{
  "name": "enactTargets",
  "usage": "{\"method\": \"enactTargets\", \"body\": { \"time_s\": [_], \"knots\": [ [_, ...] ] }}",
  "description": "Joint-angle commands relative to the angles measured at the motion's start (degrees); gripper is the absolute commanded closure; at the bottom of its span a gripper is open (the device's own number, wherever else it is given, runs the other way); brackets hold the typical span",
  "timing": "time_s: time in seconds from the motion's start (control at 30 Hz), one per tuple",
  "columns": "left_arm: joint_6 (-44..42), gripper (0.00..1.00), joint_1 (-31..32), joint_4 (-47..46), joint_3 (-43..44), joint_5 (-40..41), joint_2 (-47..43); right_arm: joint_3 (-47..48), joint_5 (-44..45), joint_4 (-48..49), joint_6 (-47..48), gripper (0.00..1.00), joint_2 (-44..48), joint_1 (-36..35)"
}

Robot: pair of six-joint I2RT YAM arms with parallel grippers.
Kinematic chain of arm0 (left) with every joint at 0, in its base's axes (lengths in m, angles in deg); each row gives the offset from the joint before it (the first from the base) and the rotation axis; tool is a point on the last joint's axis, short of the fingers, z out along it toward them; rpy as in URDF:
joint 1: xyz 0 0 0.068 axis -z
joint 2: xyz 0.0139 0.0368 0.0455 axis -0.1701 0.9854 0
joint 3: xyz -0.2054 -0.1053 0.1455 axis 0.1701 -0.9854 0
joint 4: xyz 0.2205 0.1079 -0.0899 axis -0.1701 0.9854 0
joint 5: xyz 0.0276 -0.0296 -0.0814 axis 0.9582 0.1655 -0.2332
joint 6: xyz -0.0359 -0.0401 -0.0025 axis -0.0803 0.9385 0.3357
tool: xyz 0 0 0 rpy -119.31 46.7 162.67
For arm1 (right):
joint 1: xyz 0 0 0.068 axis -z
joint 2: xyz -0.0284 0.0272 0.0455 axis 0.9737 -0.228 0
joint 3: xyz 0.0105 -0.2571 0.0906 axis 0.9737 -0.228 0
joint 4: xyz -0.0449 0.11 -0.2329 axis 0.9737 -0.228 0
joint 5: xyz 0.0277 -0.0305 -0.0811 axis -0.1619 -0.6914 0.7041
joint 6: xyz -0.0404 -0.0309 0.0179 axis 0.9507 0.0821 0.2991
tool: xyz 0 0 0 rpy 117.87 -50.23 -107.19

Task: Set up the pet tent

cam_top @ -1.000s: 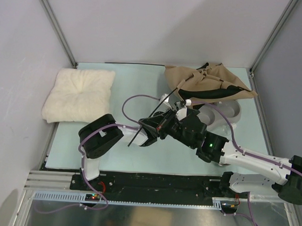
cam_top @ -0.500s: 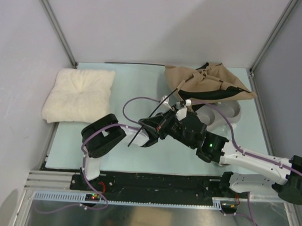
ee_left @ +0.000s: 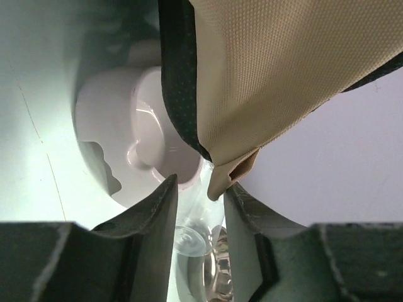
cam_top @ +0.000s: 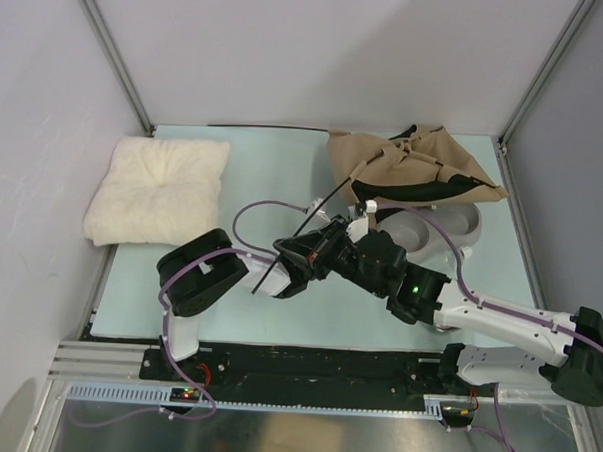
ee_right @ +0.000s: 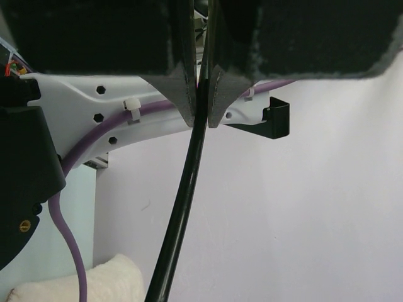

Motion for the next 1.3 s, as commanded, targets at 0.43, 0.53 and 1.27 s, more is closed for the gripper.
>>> {"method": "enactTargets", "body": {
  "time_s": [0.43, 0.53, 1.27],
  "knots": [
    [-9.45, 0.48, -0.87, 2.42, 4.53, 4.47, -3.26, 2.80, 0.42, 4.60, -0.91, 1.00, -1.24, -0.16],
    [-9.38, 0.60, -1.02, 2.55, 5.15, 3.80, -2.84, 2.81, 0.29, 4.75, -0.98, 1.00, -1.33, -0.03],
    [-9.97, 0.61, -1.60, 4.50, 6.10, 1.05, -0.76, 2.80, -0.09, 6.53, -1.60, 1.00, -2.94, 0.26]
  ]
}}
